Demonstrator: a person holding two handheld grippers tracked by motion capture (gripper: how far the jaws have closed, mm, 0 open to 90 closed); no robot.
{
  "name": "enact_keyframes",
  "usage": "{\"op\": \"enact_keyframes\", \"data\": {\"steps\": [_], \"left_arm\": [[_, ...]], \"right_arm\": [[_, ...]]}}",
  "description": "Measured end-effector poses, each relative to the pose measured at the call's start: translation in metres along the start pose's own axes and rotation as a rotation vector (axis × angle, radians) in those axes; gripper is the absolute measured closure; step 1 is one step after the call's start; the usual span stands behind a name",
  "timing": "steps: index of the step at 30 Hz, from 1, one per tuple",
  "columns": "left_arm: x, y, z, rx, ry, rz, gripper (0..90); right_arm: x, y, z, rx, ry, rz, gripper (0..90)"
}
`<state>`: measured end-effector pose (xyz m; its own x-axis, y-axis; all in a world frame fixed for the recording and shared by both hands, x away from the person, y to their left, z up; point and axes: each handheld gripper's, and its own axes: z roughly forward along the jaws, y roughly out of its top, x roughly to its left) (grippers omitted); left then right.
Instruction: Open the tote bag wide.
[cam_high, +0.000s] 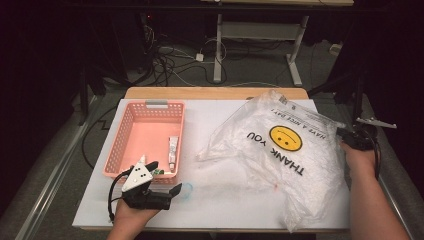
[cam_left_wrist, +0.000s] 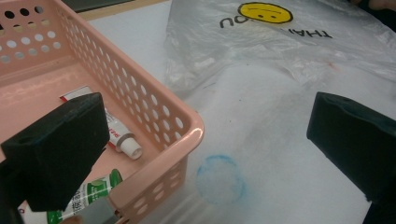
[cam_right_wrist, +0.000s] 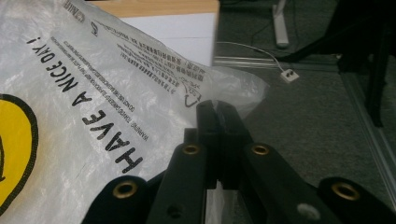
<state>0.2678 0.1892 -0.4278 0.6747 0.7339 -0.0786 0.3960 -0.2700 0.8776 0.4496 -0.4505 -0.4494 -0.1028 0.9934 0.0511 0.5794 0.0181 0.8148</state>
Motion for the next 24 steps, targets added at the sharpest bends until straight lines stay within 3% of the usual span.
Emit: {"op": "enact_keyframes", "data": {"steps": [3,14,18,24], "left_arm": [[0.001,0.0,0.0,-0.004,0.001,-0.005,0.0],[-0.001,0.004,0.004,-0.005,-0.015,0.012,0.0],[0.0,0.006,0.005,-0.013,-0.017,0.02,0.0],[0.006,0.006,0.007,-0.014,-0.013,0.012,0.0]], "right_arm": [[-0.002,-0.011,-0.009,0.004,-0.013,0.032,90.0],[0.027,-0.046,-0.045,-0.022,0.041,-0.024,88.2],[0.039,-0.048,-0.068,-0.045,0.052,-0.079,72.0],[0.048,-0.05,-0.105,-0.096,0.106,-0.113,65.5]]}}
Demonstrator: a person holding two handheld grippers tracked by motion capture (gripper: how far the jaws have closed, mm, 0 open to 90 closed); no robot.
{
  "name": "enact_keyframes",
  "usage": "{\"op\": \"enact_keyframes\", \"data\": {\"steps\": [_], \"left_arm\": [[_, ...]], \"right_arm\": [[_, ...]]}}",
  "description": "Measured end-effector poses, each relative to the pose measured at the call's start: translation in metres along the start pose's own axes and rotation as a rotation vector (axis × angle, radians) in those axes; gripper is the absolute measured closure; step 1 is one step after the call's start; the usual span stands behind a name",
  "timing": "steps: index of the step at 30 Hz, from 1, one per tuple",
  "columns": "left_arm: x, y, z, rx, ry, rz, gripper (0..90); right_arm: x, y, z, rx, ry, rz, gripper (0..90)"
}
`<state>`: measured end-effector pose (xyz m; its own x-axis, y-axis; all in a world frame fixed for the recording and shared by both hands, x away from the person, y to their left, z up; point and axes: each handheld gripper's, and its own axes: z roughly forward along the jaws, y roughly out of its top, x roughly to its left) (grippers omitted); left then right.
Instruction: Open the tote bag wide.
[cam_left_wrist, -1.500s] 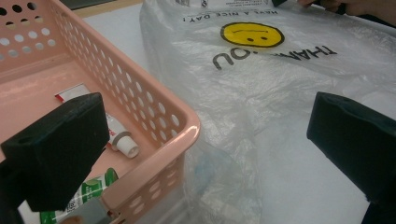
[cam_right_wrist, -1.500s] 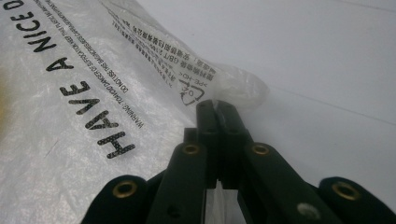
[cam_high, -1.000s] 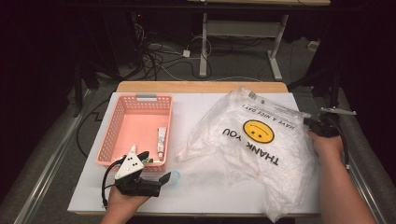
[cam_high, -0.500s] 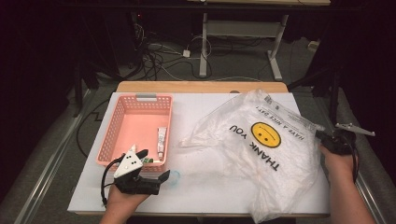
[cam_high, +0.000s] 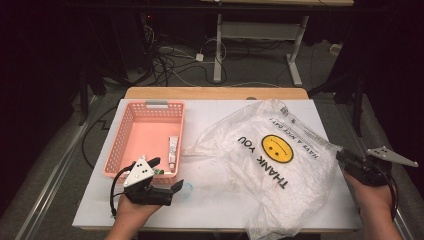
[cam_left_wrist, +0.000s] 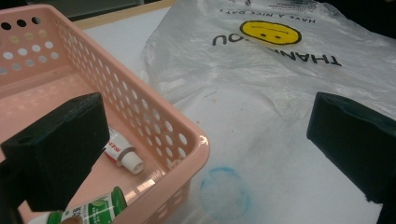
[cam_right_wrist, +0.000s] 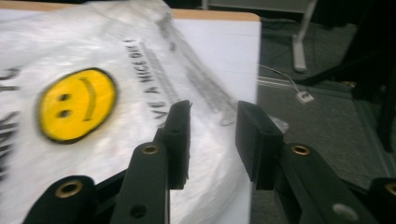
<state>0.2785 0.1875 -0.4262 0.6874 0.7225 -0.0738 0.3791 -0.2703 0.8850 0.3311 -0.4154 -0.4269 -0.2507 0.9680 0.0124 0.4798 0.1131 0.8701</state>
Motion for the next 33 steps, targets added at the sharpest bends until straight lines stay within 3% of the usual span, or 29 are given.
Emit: {"op": "enact_keyframes", "data": {"steps": [2,4,10,16,17,21,22,23,27,33], "left_arm": [[0.001,0.0,0.001,0.001,0.003,-0.003,0.0],[0.003,-0.001,0.001,0.003,0.007,-0.01,0.0],[0.007,-0.003,0.001,0.004,0.014,-0.019,0.0],[0.009,-0.004,0.002,0.01,0.014,-0.021,0.0],[0.009,-0.004,0.002,0.011,0.013,-0.021,0.0],[0.01,-0.005,0.001,0.014,0.015,-0.021,0.0],[0.01,-0.005,0.001,0.014,0.016,-0.019,0.0],[0.01,-0.005,0.001,0.015,0.016,-0.019,0.0],[0.012,-0.006,0.0,0.017,0.02,-0.023,0.0],[0.014,-0.007,-0.003,0.014,0.026,-0.028,0.0]], "right_arm": [[0.004,-0.001,-0.005,-0.001,0.011,-0.007,64.7],[0.019,-0.006,-0.014,-0.007,0.055,-0.028,62.8],[0.043,-0.015,-0.013,0.011,0.121,-0.057,56.2],[0.08,-0.013,-0.001,0.016,0.23,-0.121,32.8],[0.08,-0.013,-0.001,0.016,0.23,-0.121,32.8],[0.105,-0.005,0.008,-0.021,0.296,-0.145,17.8],[0.105,-0.005,0.008,-0.021,0.296,-0.145,17.8],[0.114,-0.002,0.013,-0.018,0.317,-0.153,12.4],[0.131,0.001,0.024,-0.012,0.33,-0.168,1.9],[0.15,0.004,0.036,0.004,0.352,-0.192,0.0]]}}
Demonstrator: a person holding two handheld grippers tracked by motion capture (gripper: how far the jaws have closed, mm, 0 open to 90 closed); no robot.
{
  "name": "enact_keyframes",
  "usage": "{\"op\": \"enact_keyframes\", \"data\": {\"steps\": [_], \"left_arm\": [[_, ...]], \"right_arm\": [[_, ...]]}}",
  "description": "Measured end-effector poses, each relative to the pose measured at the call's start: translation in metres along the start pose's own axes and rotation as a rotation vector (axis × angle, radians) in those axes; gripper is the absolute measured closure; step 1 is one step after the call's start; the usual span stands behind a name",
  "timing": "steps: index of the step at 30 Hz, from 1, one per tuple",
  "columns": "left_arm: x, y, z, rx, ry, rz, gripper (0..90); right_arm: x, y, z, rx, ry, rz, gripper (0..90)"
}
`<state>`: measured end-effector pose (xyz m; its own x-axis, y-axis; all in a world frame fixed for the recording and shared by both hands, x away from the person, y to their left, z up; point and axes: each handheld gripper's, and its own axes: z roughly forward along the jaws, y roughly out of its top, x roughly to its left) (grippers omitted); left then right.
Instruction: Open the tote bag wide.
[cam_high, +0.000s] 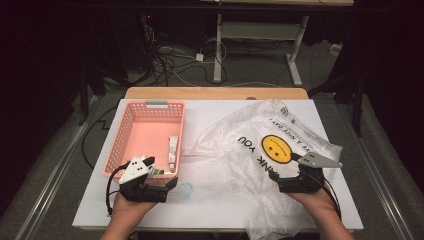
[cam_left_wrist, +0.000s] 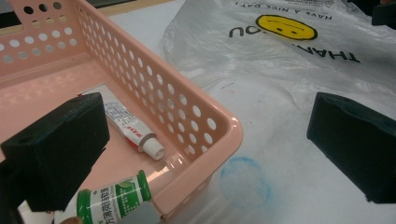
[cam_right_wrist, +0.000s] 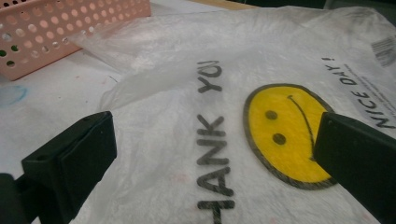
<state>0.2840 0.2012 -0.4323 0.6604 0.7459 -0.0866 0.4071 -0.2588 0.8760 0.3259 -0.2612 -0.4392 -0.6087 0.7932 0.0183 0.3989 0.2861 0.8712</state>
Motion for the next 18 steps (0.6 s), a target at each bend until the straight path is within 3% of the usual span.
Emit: {"op": "enact_keyframes", "data": {"steps": [4,9,14,18], "left_arm": [[0.002,0.0,-0.002,-0.001,0.008,-0.004,0.0],[0.005,-0.001,-0.004,-0.002,0.018,-0.013,0.0],[0.005,0.003,-0.006,-0.015,0.033,-0.057,0.0],[0.004,0.013,-0.004,-0.022,0.058,-0.076,0.0]], "right_arm": [[0.007,0.006,0.007,-0.001,0.018,-0.007,0.0],[0.019,0.014,0.021,-0.012,0.054,-0.061,0.0],[0.02,0.007,0.023,-0.006,0.074,-0.083,0.0],[0.014,0.002,0.022,-0.011,0.082,-0.072,0.0]]}}
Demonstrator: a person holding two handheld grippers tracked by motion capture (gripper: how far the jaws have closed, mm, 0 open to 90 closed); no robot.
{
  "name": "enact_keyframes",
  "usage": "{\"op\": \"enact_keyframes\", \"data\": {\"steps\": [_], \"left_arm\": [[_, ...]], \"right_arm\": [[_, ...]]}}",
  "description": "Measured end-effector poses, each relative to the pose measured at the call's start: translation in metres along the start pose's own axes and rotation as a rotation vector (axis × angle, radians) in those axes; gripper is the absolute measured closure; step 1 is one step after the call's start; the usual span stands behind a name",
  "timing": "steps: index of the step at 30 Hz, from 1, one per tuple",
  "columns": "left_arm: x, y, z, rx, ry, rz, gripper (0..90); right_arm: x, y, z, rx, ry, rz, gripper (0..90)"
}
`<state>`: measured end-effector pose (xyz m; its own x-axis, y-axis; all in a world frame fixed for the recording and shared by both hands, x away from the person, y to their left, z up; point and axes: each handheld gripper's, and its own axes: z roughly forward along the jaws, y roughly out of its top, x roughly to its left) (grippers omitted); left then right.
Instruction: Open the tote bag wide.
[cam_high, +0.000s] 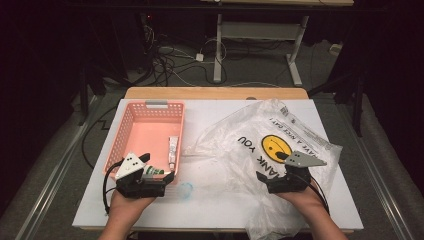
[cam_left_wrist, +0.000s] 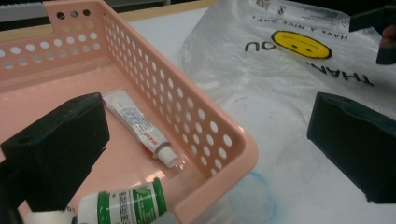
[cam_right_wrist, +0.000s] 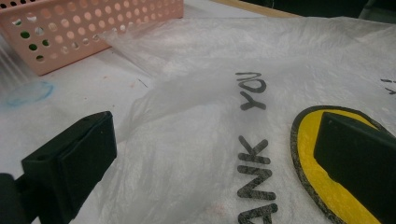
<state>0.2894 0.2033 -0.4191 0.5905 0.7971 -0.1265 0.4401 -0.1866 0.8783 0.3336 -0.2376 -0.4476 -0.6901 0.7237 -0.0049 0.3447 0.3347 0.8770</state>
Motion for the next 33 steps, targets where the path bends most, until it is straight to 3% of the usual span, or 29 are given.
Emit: {"op": "enact_keyframes", "data": {"steps": [5,9,14,19,23,27,30,33], "left_arm": [[-0.002,0.015,0.004,0.018,0.012,0.012,0.0],[0.002,0.033,0.01,0.036,0.007,-0.005,0.0],[0.006,0.056,0.017,-0.004,0.003,0.004,0.0],[0.019,0.069,0.03,-0.007,-0.008,-0.011,0.0],[0.033,0.073,0.041,0.032,0.031,-0.012,0.0],[0.05,0.071,0.052,0.094,0.069,-0.046,0.7],[0.058,0.071,0.059,0.144,0.091,-0.058,4.0],[0.065,0.071,0.065,0.192,0.086,-0.089,14.1]], "right_arm": [[0.0,0.001,-0.002,-0.009,0.036,-0.017,0.0],[-0.001,0.005,-0.004,-0.03,0.045,-0.024,0.0],[-0.007,0.006,-0.009,-0.042,0.038,-0.008,0.0],[-0.007,0.006,-0.013,-0.05,0.034,0.001,0.0],[-0.006,0.006,-0.016,-0.053,0.028,0.003,0.0],[-0.008,0.006,-0.015,-0.047,0.02,0.021,0.0],[-0.009,0.005,-0.014,-0.043,0.015,0.031,0.0],[-0.009,0.005,-0.012,-0.031,0.015,0.016,0.1]]}}
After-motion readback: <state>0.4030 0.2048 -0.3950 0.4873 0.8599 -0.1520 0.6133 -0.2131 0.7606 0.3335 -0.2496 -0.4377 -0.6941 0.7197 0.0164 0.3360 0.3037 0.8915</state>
